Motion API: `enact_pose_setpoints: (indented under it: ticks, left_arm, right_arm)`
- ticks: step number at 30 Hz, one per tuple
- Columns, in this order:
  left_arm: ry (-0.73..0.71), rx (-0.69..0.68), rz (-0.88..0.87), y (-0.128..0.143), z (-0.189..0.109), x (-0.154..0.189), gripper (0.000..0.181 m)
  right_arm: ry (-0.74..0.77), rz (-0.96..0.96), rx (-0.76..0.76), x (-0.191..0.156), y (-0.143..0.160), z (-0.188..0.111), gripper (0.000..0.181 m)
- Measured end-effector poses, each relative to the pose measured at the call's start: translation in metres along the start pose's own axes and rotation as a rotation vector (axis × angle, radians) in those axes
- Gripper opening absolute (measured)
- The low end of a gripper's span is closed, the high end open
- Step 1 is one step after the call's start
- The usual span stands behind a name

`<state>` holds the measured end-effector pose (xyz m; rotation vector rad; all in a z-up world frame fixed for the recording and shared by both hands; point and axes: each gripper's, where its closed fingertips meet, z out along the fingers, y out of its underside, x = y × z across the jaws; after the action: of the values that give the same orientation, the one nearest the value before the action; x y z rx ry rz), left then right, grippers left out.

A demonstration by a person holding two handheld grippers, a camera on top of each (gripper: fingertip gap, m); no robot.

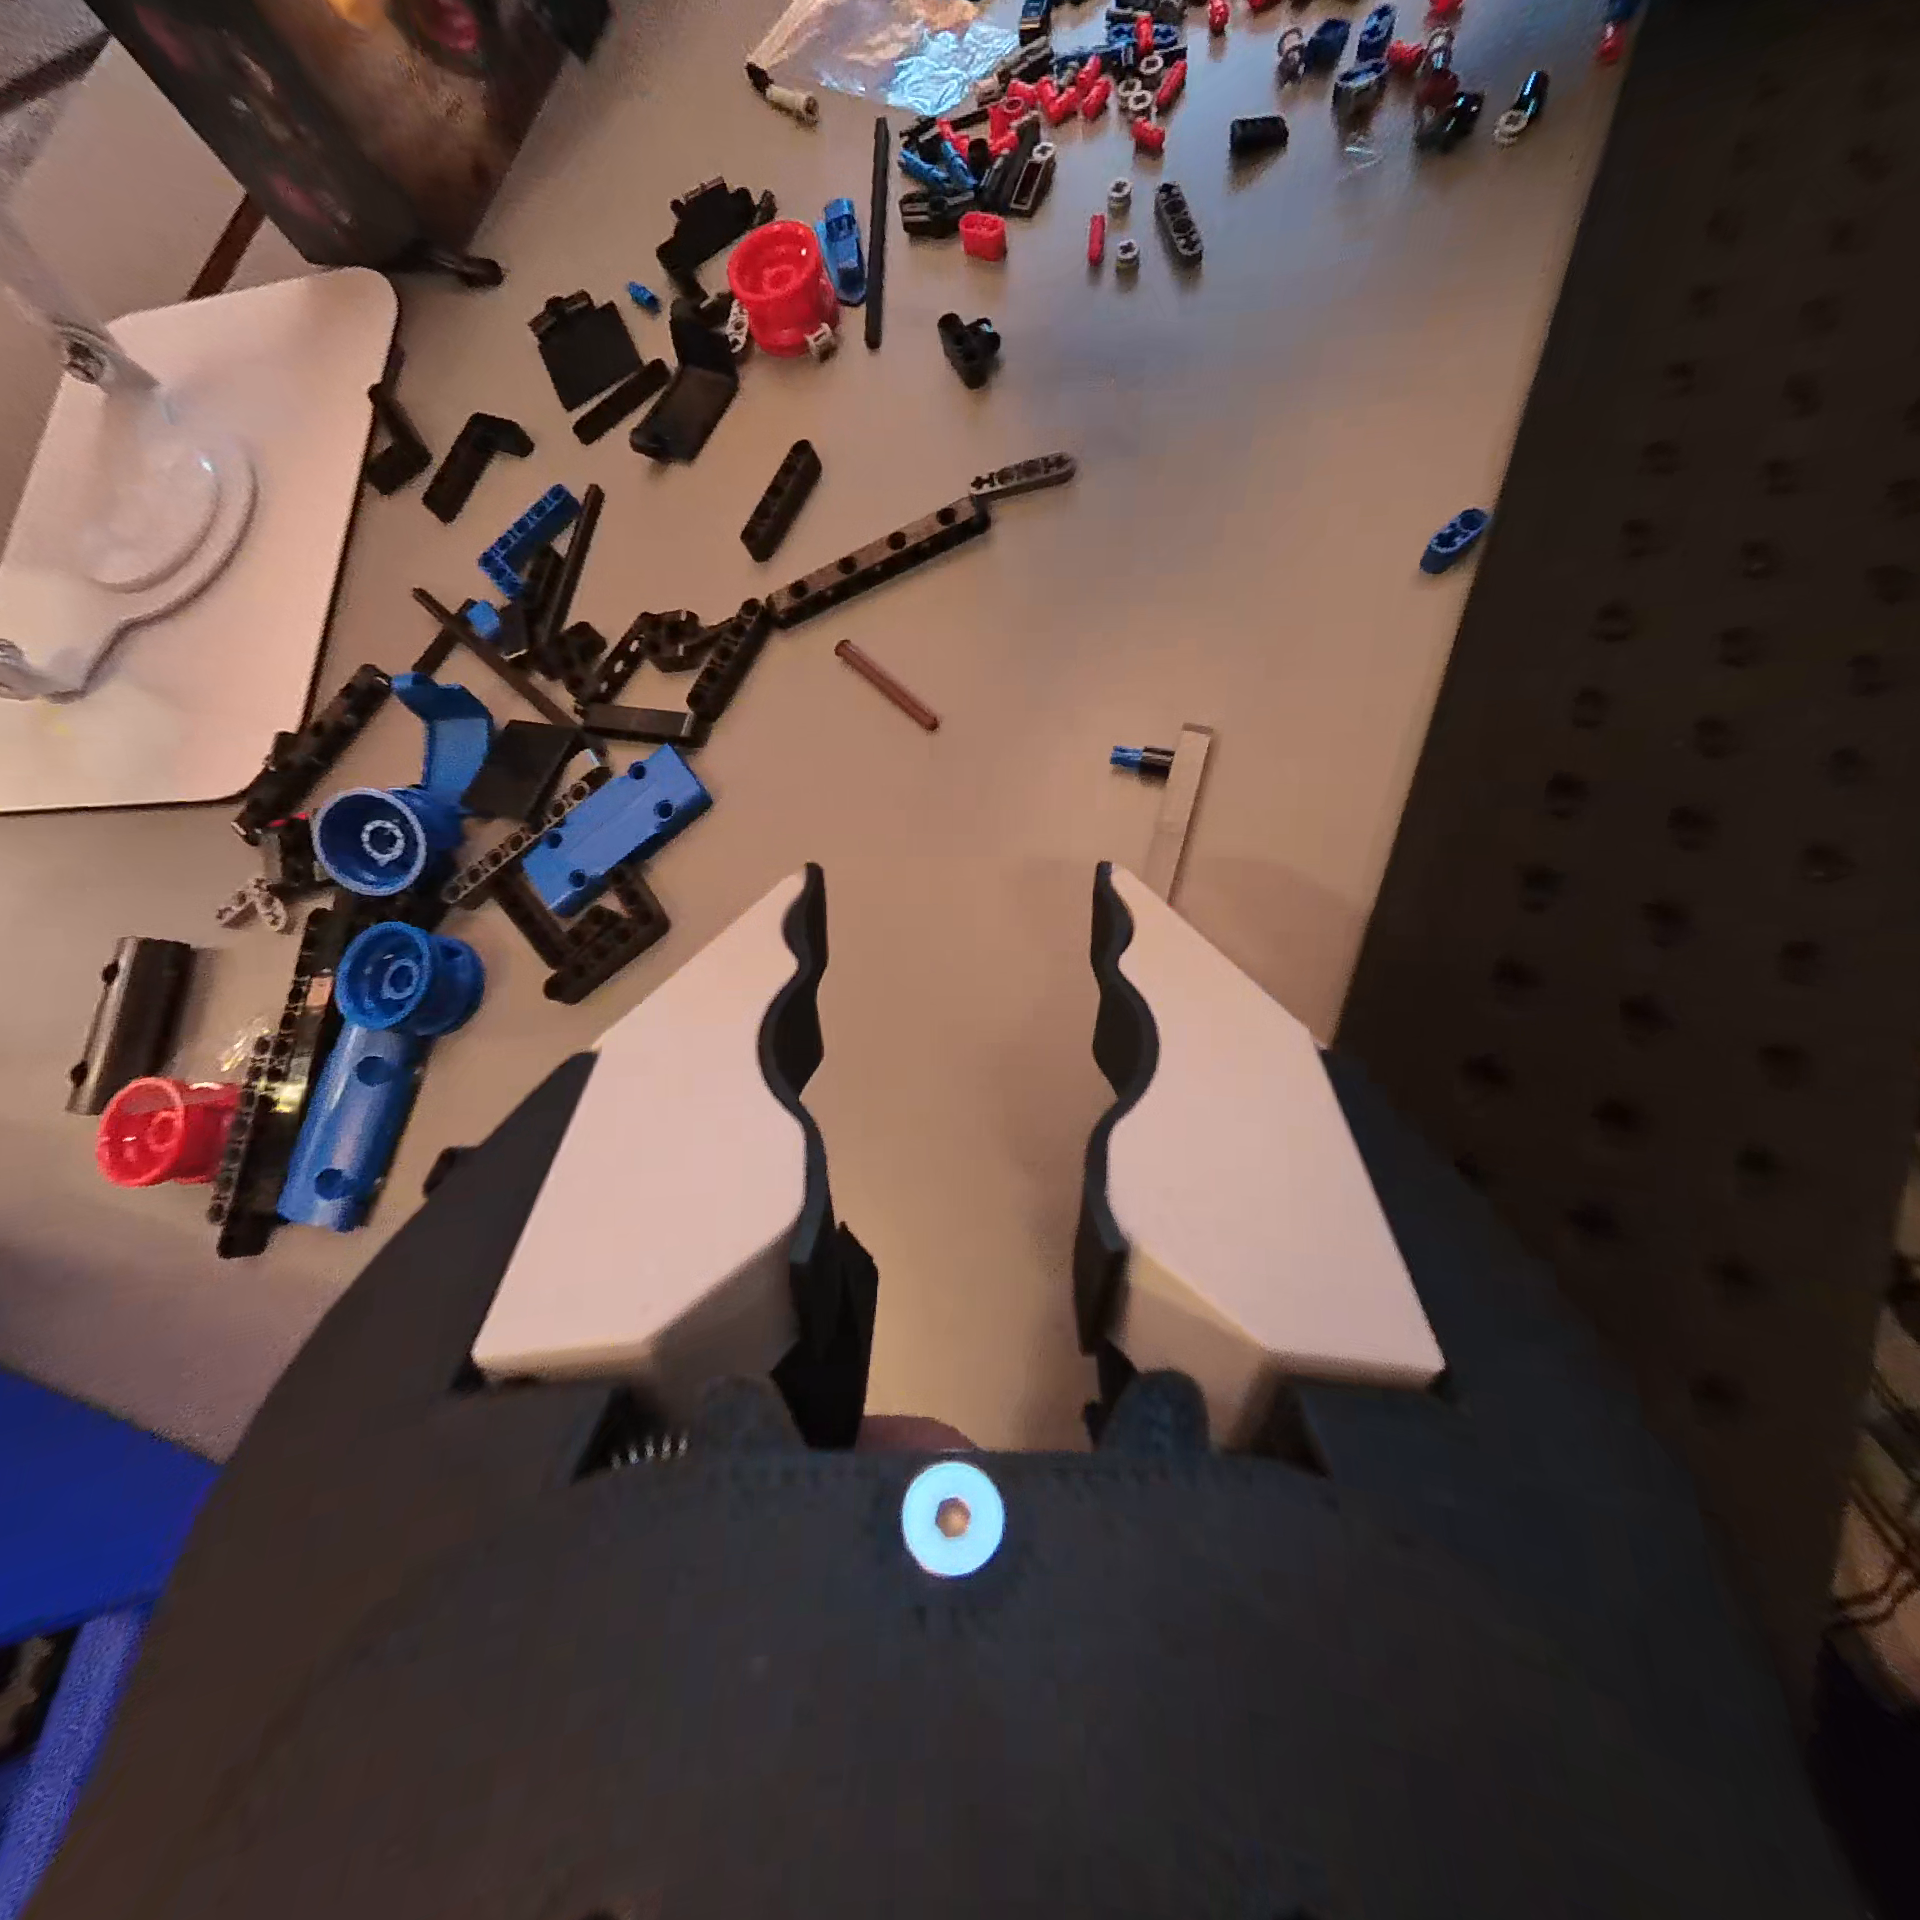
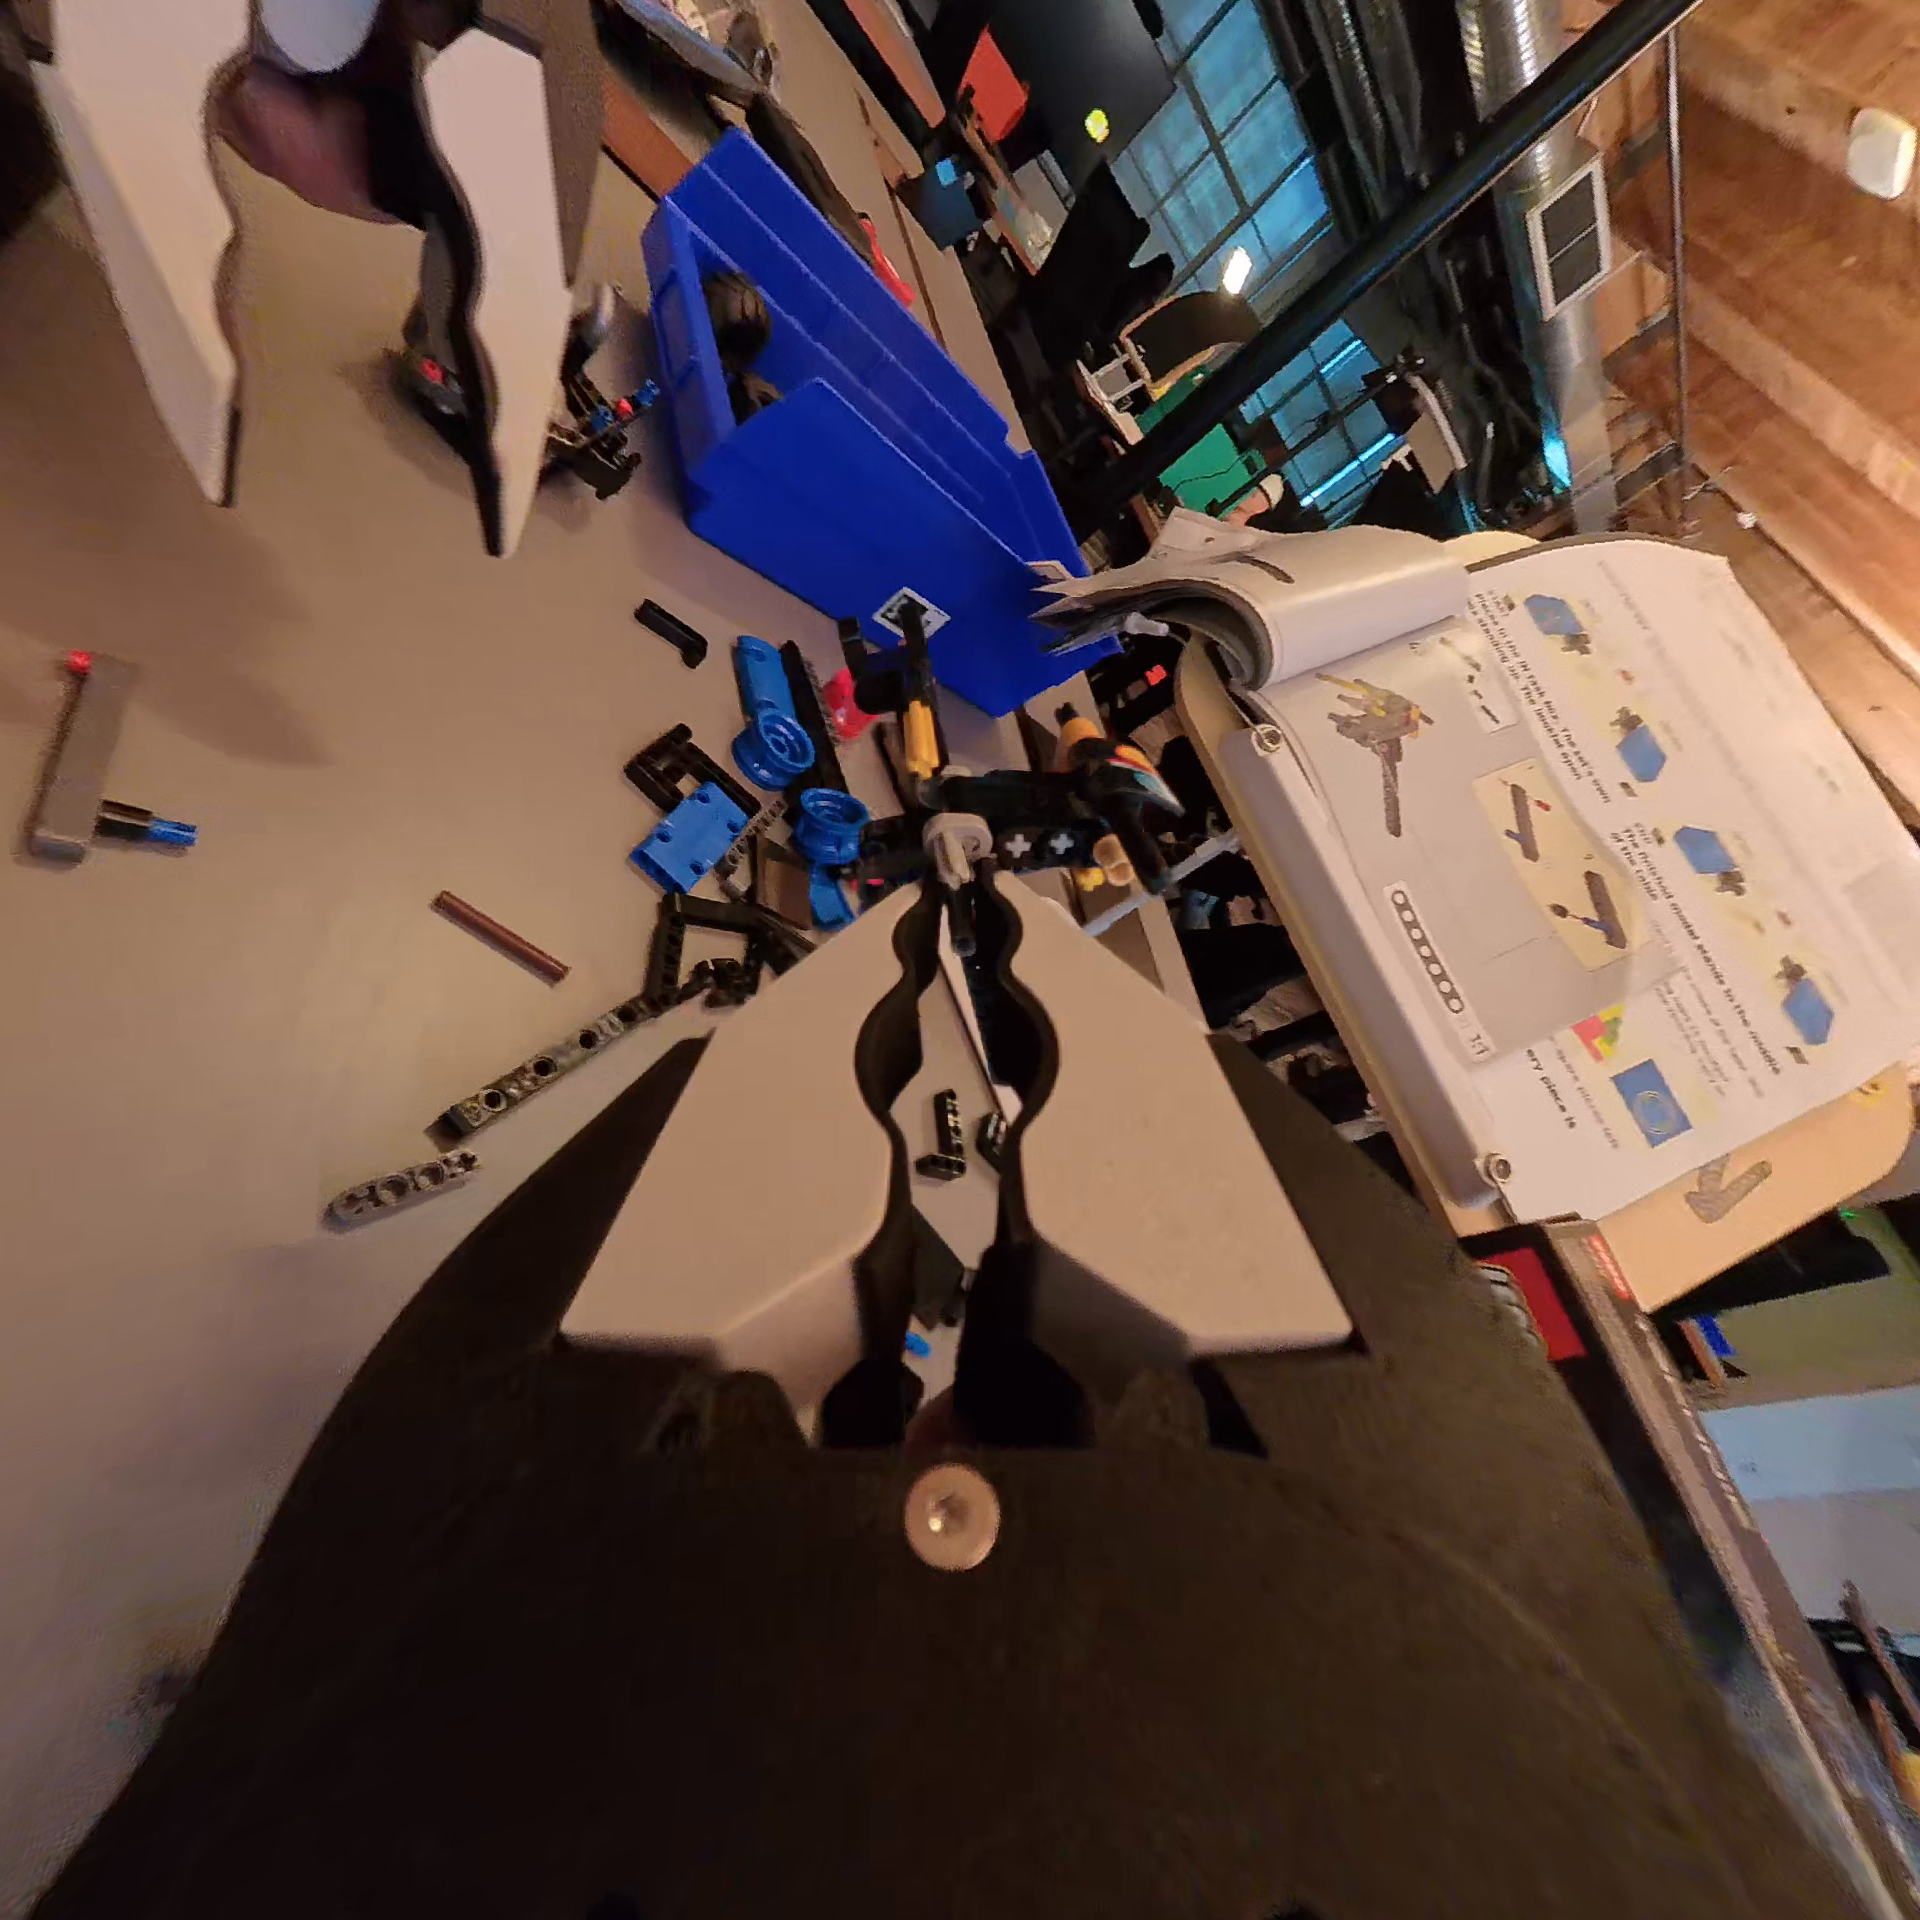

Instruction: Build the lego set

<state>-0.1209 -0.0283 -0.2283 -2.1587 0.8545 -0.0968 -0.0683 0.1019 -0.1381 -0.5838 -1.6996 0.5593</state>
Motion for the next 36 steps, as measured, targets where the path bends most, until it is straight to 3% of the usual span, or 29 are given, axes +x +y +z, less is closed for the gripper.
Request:
enact_pose_setpoints:
  ticks: [9, 19, 25, 29, 33, 36]
  left_arm:
    - [-0.003, 0.031, -0.038, -0.001, 0.006, 0.009, 0.048]
    - [0.023, 0.018, -0.025, 0.001, 0.018, 0.022, 0.049]
    - [0.04, 0.003, -0.009, 0.001, 0.025, 0.028, 0.049]
    - [0.045, 0.002, -0.002, 0.0, 0.028, 0.031, 0.049]
    - [0.047, 0.018, -0.01, -0.003, 0.029, 0.032, 0.049]
    - [0.053, 0.023, -0.016, -0.003, 0.031, 0.034, 0.05]
  right_arm:
    - [0.034, -0.011, 0.014, 0.004, -0.004, -0.001, 0.004]
    - [0.204, -0.361, -0.156, 0.015, -0.008, 0.004, 0.003]
    - [0.286, -0.483, -0.16, 0.018, -0.023, 0.006, 0.004]
    - [0.234, -0.298, -0.027, 0.014, -0.029, 0.005, 0.003]
    - [0.124, 0.094, 0.213, 0.021, -0.037, -0.01, 0.003]
    - [0.103, 0.252, 0.323, 0.035, -0.04, -0.024, 0.004]
